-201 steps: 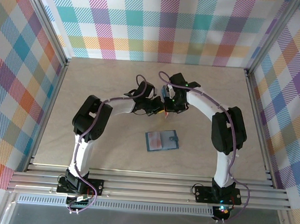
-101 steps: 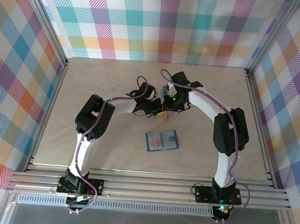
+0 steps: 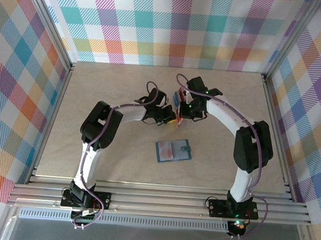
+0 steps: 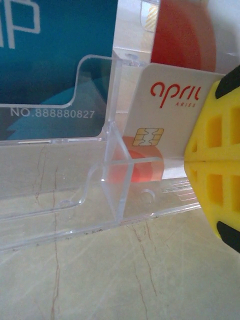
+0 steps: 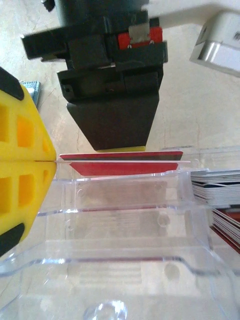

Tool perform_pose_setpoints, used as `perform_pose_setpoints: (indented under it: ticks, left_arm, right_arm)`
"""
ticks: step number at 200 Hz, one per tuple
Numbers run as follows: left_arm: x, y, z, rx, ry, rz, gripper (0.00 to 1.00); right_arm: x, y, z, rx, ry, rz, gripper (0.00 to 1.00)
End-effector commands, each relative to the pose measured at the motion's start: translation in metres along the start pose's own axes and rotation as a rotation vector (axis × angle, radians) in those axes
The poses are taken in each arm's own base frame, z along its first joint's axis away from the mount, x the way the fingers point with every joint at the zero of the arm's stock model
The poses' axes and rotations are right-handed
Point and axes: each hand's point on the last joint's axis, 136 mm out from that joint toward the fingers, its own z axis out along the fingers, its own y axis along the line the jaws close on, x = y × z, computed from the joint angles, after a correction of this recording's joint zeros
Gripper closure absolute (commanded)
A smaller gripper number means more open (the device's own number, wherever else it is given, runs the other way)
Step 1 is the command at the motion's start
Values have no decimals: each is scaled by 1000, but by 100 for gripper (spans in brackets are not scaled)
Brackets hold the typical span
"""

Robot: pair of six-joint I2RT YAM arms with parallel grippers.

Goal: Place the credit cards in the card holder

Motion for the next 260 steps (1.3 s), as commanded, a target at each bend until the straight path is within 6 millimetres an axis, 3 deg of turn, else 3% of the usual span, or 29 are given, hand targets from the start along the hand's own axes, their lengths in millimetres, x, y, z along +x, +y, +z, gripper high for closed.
perform_pose_setpoints:
  ticks: [1, 54, 85, 104, 139, 167, 199, 225, 260]
  left_arm:
    - [-1, -23, -28, 23, -22, 48, 96]
    - [6, -36, -64, 35, -58, 83, 84]
    - [27, -31, -86, -7, -59, 120, 75]
    - [48, -18, -97, -97, -59, 175, 67]
    - [93, 10, -107, -251, -20, 286, 58]
    - [120, 33, -102, -346, 11, 364, 59]
    - [134, 58, -95, -399, 36, 396, 67]
    - [142, 66, -88, -410, 63, 407, 73]
    - [148, 72, -77, -413, 107, 408, 81]
  right_arm:
    - [-9, 1, -21, 20, -80, 7, 100]
    - [-15, -3, -48, 47, -174, 23, 100]
    - [-12, 2, -69, 12, -237, 39, 100]
    - [3, 5, -73, -39, -239, 40, 100]
    - [47, 9, -69, -143, -183, 34, 100]
    - [90, 26, -58, -333, -114, 26, 100]
    - [127, 37, -48, -484, -40, 34, 100]
    - [148, 34, -30, -504, 21, 61, 100]
    - [160, 29, -18, -500, 44, 80, 100]
